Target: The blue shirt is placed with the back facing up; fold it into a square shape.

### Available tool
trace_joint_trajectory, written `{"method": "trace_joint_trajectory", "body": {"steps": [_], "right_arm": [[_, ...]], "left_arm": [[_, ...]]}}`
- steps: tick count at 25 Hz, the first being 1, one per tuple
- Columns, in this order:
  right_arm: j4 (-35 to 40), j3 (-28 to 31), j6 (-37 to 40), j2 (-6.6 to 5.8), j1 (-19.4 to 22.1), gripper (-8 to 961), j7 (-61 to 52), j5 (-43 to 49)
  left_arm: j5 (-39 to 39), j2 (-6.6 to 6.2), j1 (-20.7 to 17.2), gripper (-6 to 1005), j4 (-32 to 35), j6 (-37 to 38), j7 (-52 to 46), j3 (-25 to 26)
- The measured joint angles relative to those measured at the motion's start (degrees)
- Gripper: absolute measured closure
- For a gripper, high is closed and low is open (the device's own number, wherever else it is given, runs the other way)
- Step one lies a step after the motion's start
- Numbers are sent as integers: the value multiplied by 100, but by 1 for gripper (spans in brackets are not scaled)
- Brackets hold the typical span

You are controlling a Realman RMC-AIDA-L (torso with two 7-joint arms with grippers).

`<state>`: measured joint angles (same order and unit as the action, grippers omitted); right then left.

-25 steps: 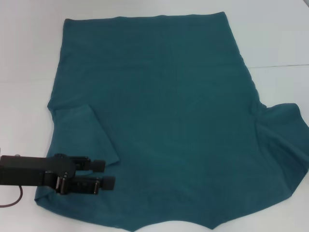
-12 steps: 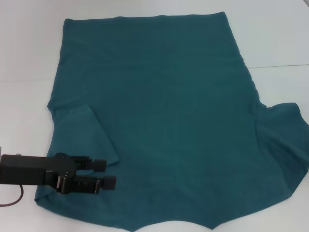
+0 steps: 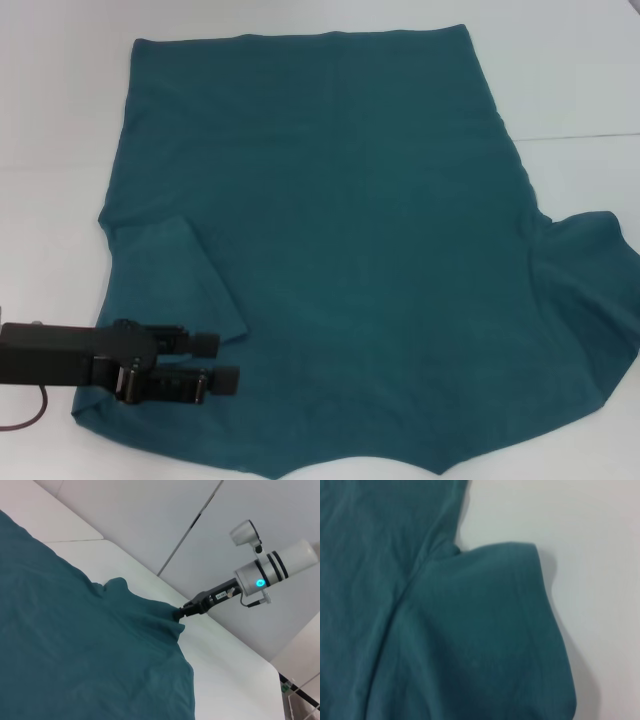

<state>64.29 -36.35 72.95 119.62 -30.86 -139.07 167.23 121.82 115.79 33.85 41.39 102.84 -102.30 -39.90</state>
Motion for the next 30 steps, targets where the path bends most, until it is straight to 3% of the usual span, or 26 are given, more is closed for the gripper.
{"method": "trace_joint_trajectory", "body": {"steps": [5,21,30], "right_arm": [[299,-260,8,39,66,914,102,-317],[1822,-2831,106,70,439,914,-785,-953],[2248,-3909,167,71,523,915,-1013,-1069]], "left_arm": [[0,11,-5,203,0,-11,0,0],[0,14,-82,203,0,-23,0,51],[-9,14,-143,203,0,-19,23,58]]}}
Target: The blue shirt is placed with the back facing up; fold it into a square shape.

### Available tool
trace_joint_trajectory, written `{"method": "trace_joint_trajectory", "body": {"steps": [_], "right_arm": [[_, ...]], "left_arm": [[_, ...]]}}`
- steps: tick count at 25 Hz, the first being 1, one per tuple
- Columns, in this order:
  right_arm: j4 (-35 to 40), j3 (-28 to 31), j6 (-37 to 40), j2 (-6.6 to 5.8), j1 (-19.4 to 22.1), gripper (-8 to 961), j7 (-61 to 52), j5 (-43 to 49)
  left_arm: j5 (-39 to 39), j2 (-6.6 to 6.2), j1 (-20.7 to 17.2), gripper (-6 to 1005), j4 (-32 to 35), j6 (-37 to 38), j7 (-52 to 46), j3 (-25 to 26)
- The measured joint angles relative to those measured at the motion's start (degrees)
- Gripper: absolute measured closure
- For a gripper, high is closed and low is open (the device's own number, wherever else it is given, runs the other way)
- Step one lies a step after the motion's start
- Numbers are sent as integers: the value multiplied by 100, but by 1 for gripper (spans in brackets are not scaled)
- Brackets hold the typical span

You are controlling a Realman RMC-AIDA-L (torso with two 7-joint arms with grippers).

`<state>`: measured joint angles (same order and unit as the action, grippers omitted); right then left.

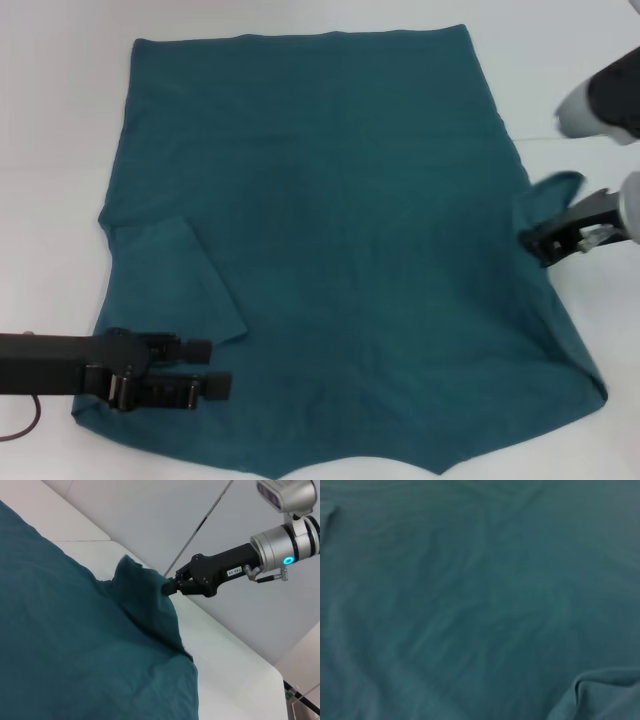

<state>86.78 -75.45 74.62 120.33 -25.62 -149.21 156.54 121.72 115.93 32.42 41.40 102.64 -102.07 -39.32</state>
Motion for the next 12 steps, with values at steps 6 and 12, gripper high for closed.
{"method": "trace_joint_trajectory", "body": {"steps": [6,12], "right_arm": [[2,-511,-75,-1,4,915,55,-28],[-120,-596,-35,-11,-40,916,48,-183]], "left_arm": [[-16,16,-27,204,0,-13,11,4],[-46,30,-104,204,12,-28,19,92]]}}
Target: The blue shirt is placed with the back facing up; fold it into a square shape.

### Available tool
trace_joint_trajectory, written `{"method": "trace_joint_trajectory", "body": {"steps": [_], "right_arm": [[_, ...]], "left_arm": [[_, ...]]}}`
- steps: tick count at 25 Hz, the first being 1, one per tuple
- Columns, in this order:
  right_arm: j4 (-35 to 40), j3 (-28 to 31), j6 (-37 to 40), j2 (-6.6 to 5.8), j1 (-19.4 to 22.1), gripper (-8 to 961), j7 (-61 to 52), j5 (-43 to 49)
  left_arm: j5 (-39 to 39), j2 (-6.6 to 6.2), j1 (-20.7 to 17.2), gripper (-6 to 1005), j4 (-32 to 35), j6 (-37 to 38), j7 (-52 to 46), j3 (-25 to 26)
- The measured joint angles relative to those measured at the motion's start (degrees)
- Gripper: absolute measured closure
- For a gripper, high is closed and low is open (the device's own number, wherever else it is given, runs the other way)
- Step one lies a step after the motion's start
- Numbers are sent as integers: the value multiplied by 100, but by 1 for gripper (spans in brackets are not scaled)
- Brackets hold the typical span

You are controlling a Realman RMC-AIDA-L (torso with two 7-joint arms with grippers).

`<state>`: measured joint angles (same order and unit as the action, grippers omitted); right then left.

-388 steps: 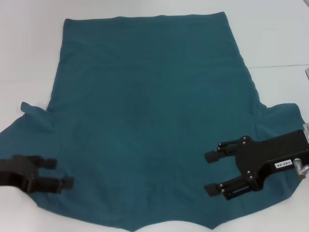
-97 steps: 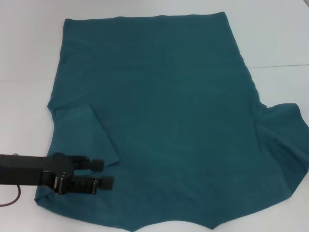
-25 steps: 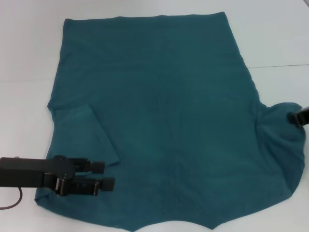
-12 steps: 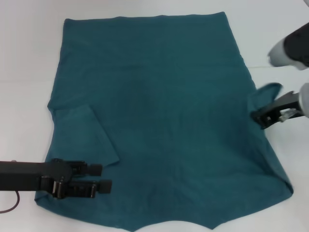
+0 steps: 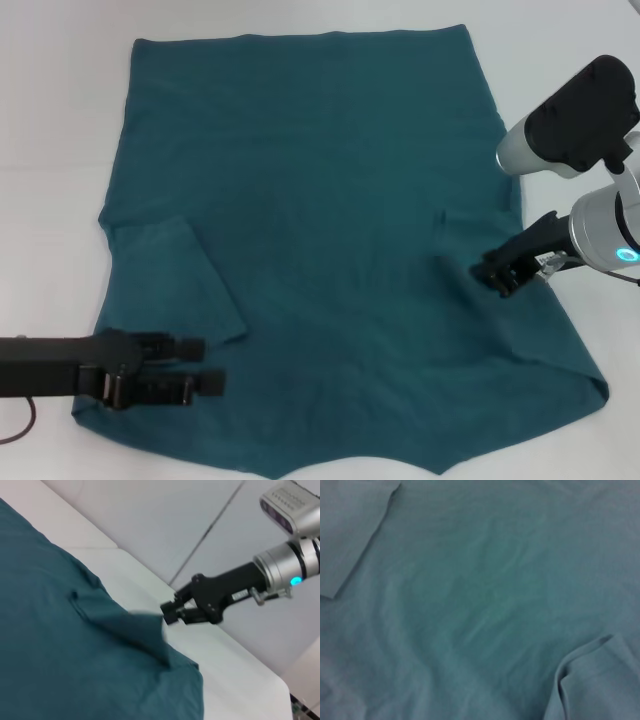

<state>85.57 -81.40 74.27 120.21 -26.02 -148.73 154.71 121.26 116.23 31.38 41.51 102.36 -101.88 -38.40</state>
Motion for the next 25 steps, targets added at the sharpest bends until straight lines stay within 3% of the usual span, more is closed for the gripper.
{"method": "trace_joint_trajectory", "body": {"steps": [6,11,13,20,25], "right_arm": [[-11,120,160,-35,-9,793,76,-222],[-21,206,176,-33,-13,552,81,-225],[-26,330,224,-33,-15,336,83,-229],[-33,790,547,-32,6,104,249,-306],[-118,1511,1316,-45,-92,56,860,-1021]], "left_arm": [[34,5,-77,204,13,-88,-16,296],[48,4,-122,204,29,-171,-33,332],[61,-17,-124,204,55,-197,-41,333],[414,-39,-141,203,515,-372,-651,385],[1103,-39,-144,204,1191,-314,-1684,387]]}}
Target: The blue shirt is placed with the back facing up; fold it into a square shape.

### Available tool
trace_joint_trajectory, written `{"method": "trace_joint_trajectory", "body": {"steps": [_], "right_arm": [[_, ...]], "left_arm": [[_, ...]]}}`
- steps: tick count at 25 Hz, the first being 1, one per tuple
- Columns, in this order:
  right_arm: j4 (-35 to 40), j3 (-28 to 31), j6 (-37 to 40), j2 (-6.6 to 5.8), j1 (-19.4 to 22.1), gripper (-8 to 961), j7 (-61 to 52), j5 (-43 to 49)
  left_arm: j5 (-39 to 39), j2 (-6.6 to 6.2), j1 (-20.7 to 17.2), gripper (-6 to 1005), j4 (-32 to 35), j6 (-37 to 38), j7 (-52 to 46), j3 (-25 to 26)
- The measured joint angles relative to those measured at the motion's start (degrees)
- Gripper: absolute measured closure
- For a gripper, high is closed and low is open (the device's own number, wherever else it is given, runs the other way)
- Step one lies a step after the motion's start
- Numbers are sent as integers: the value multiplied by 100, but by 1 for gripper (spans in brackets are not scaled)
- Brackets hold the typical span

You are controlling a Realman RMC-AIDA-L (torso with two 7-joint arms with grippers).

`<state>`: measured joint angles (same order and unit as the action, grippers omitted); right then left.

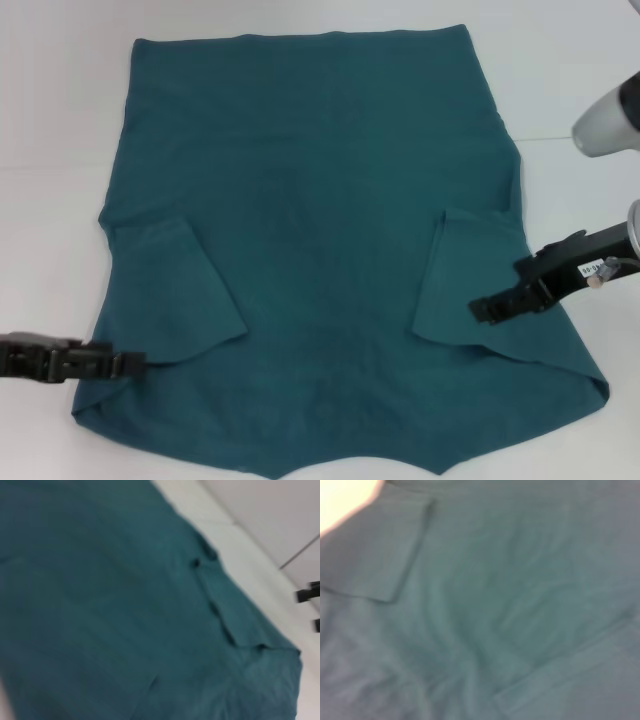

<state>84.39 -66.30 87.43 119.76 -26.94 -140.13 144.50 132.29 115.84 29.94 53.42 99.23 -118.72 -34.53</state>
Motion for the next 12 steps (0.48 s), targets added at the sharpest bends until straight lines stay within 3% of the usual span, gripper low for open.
{"method": "trace_joint_trajectory", "body": {"steps": [3,8,12], "right_arm": [[-39,307,420,-4,-94,26,352,-268],[-67,271,520,-5,-170,9,513,-236],[-77,172,514,-5,-225,11,521,-236]], "left_arm": [[349,0,-10,205,237,184,-467,0],[738,-3,-15,206,509,573,-828,95],[1453,0,-32,207,761,705,-1155,542]]}}
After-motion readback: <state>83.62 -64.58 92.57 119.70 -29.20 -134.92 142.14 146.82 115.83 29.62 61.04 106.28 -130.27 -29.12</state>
